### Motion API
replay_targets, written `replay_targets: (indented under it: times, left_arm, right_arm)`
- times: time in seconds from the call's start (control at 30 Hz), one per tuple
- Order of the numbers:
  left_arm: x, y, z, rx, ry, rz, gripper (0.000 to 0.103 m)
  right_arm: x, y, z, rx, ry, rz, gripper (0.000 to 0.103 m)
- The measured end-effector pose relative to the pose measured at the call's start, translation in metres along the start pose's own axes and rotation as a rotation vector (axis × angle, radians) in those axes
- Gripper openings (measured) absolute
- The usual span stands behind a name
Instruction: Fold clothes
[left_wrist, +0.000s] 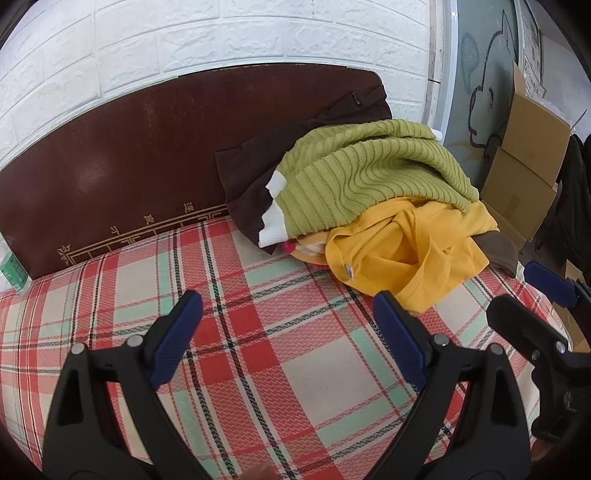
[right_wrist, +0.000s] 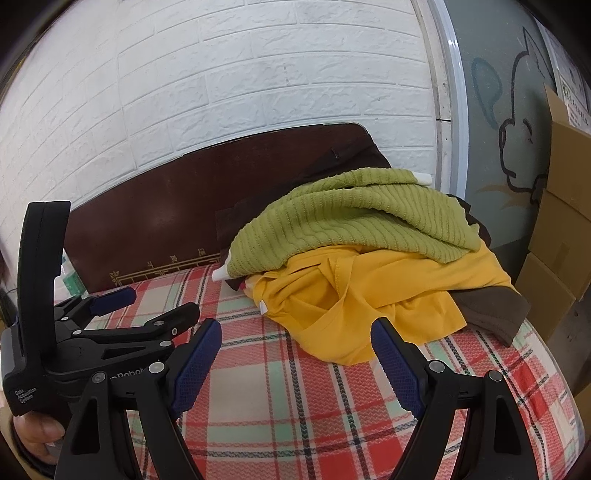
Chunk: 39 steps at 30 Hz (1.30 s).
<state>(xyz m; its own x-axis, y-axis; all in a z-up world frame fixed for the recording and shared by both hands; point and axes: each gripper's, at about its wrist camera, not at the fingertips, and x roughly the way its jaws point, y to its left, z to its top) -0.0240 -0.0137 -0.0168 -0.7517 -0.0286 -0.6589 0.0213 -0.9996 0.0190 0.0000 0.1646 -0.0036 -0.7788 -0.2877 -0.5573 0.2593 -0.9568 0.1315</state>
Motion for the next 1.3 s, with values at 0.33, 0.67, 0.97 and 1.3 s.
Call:
replay_targets:
  times: [0.33, 0.67, 0.97, 1.3]
  left_arm:
    - [0.031, 0.027, 0.002, -0.068, 0.072, -0.040, 0.094]
    - [0.052, 0.048, 0.000, -0.087, 0.102, -0.030, 0.094]
    - [0.070, 0.068, -0.011, -0.119, 0.149, -0.038, 0.094]
    - [0.053, 0.083, -0.006, -0.156, 0.114, -0.077, 0.094]
  right_arm:
    - [0.058, -0.006, 0.054, -0.217, 0.036, -0.087, 0.085]
    - [0.171, 0.027, 0.100, -0.652, 0.163, -0.165, 0.085]
    - [0.215, 0.036, 0.111, -0.728, 0.350, -0.079, 0.009]
    - [0.080, -0.007, 0.148, -0.335, 0.144, 0.144, 0.007]
